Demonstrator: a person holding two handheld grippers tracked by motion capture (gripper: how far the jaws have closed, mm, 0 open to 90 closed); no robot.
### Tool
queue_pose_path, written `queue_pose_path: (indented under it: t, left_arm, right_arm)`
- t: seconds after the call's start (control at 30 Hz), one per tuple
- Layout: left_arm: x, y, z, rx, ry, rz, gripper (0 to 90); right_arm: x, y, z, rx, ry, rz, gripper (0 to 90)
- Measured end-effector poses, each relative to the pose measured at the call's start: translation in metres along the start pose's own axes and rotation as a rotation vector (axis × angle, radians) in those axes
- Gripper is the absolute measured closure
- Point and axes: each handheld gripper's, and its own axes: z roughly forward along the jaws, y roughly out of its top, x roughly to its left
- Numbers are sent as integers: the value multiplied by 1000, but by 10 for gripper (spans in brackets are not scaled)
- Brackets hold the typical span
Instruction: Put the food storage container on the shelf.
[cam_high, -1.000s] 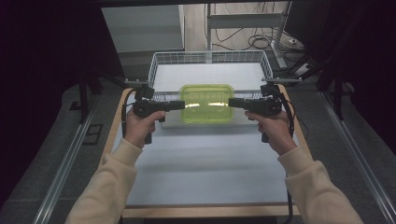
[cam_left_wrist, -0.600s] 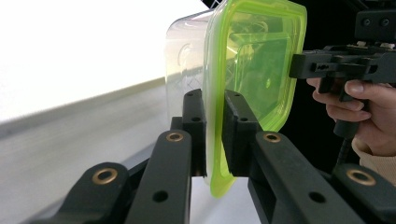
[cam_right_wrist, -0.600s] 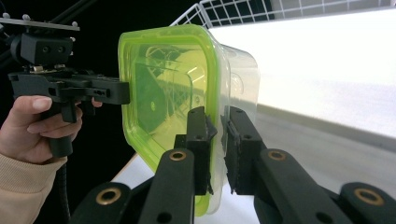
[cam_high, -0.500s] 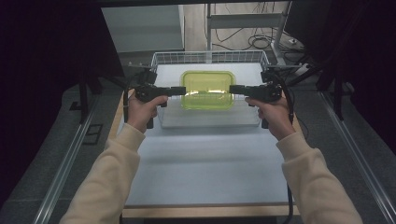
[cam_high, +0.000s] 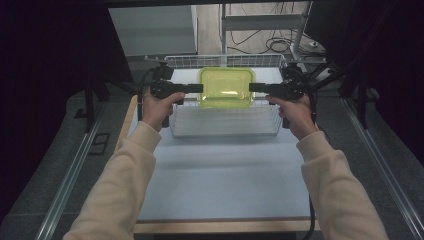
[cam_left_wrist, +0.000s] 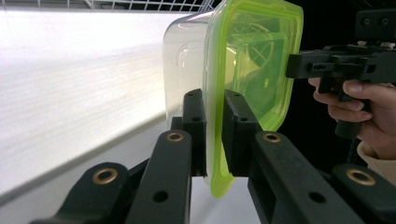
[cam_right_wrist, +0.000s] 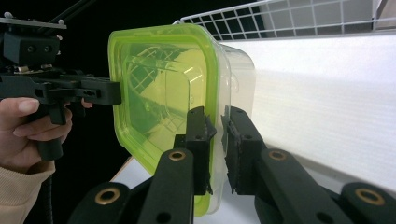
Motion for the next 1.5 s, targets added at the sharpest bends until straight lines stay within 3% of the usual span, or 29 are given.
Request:
queue_pose_path:
  t: [0.43, 0.77, 0.93, 1.07, 1.27, 1.5]
  left_arm:
    - [13, 17, 13, -4, 26, -44, 813]
    - [24, 23, 26, 6, 58, -74, 810]
    - [26, 23, 34, 4, 83, -101, 807]
    - [27, 26, 37, 1, 86, -105, 801]
    - [32, 28, 41, -27, 81, -152, 791]
    - [38, 27, 44, -39, 73, -171, 766]
  right_arm:
    - [-13, 26, 14, 5, -41, 25, 806]
    - [-25, 30, 25, 15, -59, 60, 802]
    - [-30, 31, 32, 35, -105, 66, 793]
    - [-35, 32, 34, 17, -98, 87, 791]
    - [-36, 32, 37, 10, -112, 89, 777]
    - [-39, 31, 44, 1, -134, 98, 753]
